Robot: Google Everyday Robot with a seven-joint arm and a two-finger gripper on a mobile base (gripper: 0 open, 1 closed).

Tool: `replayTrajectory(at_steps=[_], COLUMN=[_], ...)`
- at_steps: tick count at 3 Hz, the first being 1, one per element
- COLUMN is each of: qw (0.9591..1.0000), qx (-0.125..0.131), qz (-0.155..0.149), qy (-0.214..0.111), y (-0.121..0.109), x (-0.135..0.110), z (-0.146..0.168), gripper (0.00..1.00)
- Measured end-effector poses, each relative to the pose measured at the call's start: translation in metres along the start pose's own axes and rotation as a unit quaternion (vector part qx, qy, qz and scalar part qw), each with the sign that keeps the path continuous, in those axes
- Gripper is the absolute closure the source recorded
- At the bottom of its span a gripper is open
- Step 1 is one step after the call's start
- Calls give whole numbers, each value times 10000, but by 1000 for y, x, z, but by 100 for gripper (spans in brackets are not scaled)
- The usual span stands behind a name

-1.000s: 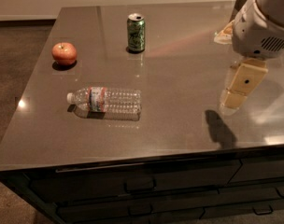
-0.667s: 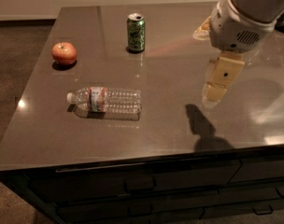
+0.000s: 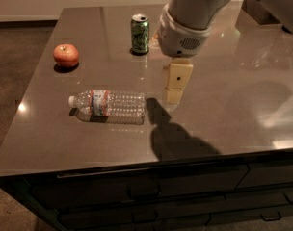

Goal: Pick water bottle

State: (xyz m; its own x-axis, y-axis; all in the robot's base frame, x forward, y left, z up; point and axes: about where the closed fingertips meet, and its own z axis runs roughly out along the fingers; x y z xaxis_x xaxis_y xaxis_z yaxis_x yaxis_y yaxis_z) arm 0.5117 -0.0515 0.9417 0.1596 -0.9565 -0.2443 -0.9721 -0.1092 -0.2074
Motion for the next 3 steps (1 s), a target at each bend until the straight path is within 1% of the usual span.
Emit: replayTrajectory(at_steps=[1, 2, 3], qw=[9996, 9987, 9975], qx=[-155, -323, -574], qz=[-243, -381, -414], qy=[-39, -93, -40], y=[-5, -8, -6], x=[-26, -49, -67], z=[27, 55, 88], gripper=[0, 0, 0])
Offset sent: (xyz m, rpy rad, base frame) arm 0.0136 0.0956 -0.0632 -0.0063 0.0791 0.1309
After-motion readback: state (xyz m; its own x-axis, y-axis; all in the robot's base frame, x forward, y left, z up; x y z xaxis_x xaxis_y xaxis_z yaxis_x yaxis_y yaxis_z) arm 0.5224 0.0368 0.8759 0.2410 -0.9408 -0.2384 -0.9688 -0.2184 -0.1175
